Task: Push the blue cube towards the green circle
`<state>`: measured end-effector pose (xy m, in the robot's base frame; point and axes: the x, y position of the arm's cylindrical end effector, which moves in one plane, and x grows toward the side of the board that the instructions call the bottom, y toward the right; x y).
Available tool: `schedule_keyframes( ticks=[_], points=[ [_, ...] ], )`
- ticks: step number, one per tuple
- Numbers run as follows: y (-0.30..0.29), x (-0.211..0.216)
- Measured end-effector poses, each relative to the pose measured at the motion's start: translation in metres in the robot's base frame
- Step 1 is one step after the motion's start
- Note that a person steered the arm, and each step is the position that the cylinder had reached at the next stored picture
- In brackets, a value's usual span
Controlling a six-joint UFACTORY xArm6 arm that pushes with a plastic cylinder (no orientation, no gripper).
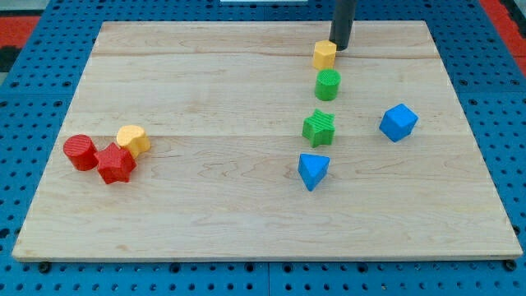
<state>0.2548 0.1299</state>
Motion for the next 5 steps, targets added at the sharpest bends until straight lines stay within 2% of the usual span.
schedule_keyframes(
  ticks=[1, 2, 3, 4, 5],
  points=[
    [0.087, 0.018],
    [0.125, 0.127],
    [0.124, 0.204],
    [0.069, 0.196],
    [0.046, 0.17]
  ],
)
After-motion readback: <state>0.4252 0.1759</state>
